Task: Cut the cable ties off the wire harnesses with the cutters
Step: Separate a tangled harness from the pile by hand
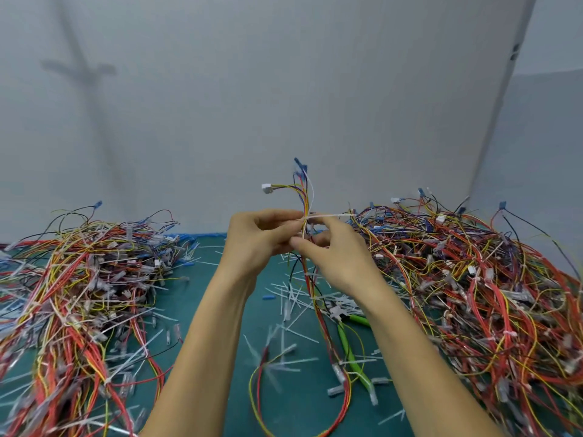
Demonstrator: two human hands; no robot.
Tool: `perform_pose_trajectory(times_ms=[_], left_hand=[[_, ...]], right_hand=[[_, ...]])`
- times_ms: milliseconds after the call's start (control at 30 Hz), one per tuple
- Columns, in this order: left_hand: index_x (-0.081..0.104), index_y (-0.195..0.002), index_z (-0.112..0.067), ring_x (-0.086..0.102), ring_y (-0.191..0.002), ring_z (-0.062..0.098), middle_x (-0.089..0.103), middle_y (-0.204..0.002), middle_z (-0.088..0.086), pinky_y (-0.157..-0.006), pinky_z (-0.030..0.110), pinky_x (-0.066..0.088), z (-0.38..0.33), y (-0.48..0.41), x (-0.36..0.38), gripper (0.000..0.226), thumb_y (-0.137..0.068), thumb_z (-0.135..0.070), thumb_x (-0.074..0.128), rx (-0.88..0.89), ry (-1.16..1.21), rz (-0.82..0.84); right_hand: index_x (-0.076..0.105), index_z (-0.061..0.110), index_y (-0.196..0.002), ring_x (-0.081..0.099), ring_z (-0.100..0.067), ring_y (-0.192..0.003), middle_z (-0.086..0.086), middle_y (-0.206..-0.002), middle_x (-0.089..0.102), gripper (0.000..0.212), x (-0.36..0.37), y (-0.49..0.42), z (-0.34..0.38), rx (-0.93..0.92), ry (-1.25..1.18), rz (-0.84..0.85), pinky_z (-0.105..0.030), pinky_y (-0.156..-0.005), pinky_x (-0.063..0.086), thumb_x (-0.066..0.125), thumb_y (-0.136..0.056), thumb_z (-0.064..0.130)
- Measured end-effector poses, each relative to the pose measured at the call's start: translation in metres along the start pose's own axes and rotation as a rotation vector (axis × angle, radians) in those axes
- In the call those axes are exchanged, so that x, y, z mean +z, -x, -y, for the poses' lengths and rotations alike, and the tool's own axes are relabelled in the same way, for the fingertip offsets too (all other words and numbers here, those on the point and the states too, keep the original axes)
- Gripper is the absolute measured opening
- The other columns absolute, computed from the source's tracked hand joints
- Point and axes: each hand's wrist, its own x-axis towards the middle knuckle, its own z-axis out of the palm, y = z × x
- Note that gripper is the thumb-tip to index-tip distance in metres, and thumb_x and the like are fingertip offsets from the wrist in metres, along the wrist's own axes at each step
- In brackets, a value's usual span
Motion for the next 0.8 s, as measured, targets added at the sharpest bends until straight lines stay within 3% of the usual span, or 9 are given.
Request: perform_pose_trajectory(times_ms=[100, 267, 400, 467, 567, 633, 733, 800], left_hand=[[0.077, -0.096, -0.022, 0.071, -0.078, 0.003, 0.077, -0.086, -0.004, -0.064, 0.018, 0.050, -0.002, 0.000, -0.004, 0.013, -0.085, -0.016, 0.072, -0.025, -0.071, 0.035], [0.072, -0.089, -0.022, 0.063, -0.069, -0.006, 0.071, -0.076, -0.012, -0.063, 0.016, 0.047, 0.003, -0.003, -0.004, 0.005, -0.085, -0.023, 0.074, -0.044, -0.186, 0.006], [0.066, -0.098, -0.008, 0.071, -0.074, 0.008, 0.070, -0.087, -0.003, -0.066, 0.021, 0.057, 0.006, -0.002, -0.005, 0.039, -0.083, -0.044, 0.070, -0.134, -0.353, 0.241], [0.067, -0.089, -0.011, 0.073, -0.079, 0.012, 0.072, -0.084, -0.002, -0.070, 0.023, 0.058, 0.006, 0.000, -0.005, 0.038, -0.078, -0.047, 0.074, -0.144, -0.389, 0.344], [0.076, -0.086, -0.020, 0.072, -0.086, 0.011, 0.075, -0.087, -0.004, -0.077, 0.026, 0.058, 0.007, 0.002, 0.001, 0.024, -0.075, -0.041, 0.080, -0.107, -0.452, 0.423], [0.078, -0.087, -0.023, 0.072, -0.087, 0.013, 0.076, -0.089, -0.001, -0.081, 0.031, 0.058, 0.010, 0.001, 0.010, 0.009, -0.079, -0.028, 0.080, -0.044, -0.460, 0.394], [0.077, -0.088, -0.015, 0.073, -0.079, 0.025, 0.075, -0.087, 0.014, -0.076, 0.035, 0.061, 0.011, 0.001, 0.015, 0.004, -0.084, -0.014, 0.075, 0.008, -0.387, 0.296], [0.075, -0.090, -0.010, 0.072, -0.071, 0.021, 0.074, -0.082, 0.011, -0.068, 0.031, 0.060, 0.009, -0.002, 0.009, 0.005, -0.085, -0.010, 0.073, 0.011, -0.311, 0.222]], right_hand=[[0.065, 0.027, -0.120, 0.071, -0.012, -0.082, 0.002, -0.076, 0.076, 0.034, 0.001, -0.003, -0.003, -0.017, -0.120, -0.102, -0.035, -0.082, 0.055, 0.073, -0.086, 0.030], [0.062, 0.036, -0.098, 0.073, -0.011, -0.081, 0.001, -0.079, 0.077, 0.024, -0.004, -0.006, -0.007, -0.018, -0.342, -0.185, -0.039, -0.088, 0.055, 0.072, -0.088, 0.016], [0.065, 0.021, -0.096, 0.071, -0.007, -0.071, 0.003, -0.076, 0.077, 0.015, -0.008, -0.007, -0.008, 0.006, -0.592, -0.214, -0.018, -0.069, 0.054, 0.067, -0.091, 0.007], [0.064, 0.016, -0.098, 0.071, -0.004, -0.071, 0.004, -0.074, 0.076, 0.012, -0.009, -0.007, -0.007, 0.022, -0.690, -0.229, -0.016, -0.066, 0.053, 0.066, -0.092, 0.006], [0.062, 0.004, -0.110, 0.073, -0.012, -0.083, 0.002, -0.079, 0.077, 0.020, -0.008, -0.007, -0.004, 0.057, -0.769, -0.247, -0.029, -0.080, 0.058, 0.067, -0.092, 0.009], [0.062, 0.009, -0.104, 0.074, -0.017, -0.085, 0.001, -0.082, 0.078, 0.013, -0.006, -0.007, -0.001, 0.078, -0.837, -0.240, -0.033, -0.076, 0.061, 0.067, -0.092, 0.009], [0.065, 0.009, -0.099, 0.073, -0.017, -0.082, -0.005, -0.086, 0.077, 0.008, -0.003, -0.007, 0.001, 0.088, -0.888, -0.219, -0.028, -0.070, 0.060, 0.066, -0.092, 0.007], [0.068, 0.007, -0.101, 0.072, -0.011, -0.081, -0.005, -0.089, 0.076, 0.009, -0.006, -0.009, 0.000, 0.062, -0.820, -0.194, -0.021, -0.071, 0.057, 0.065, -0.093, 0.010]])
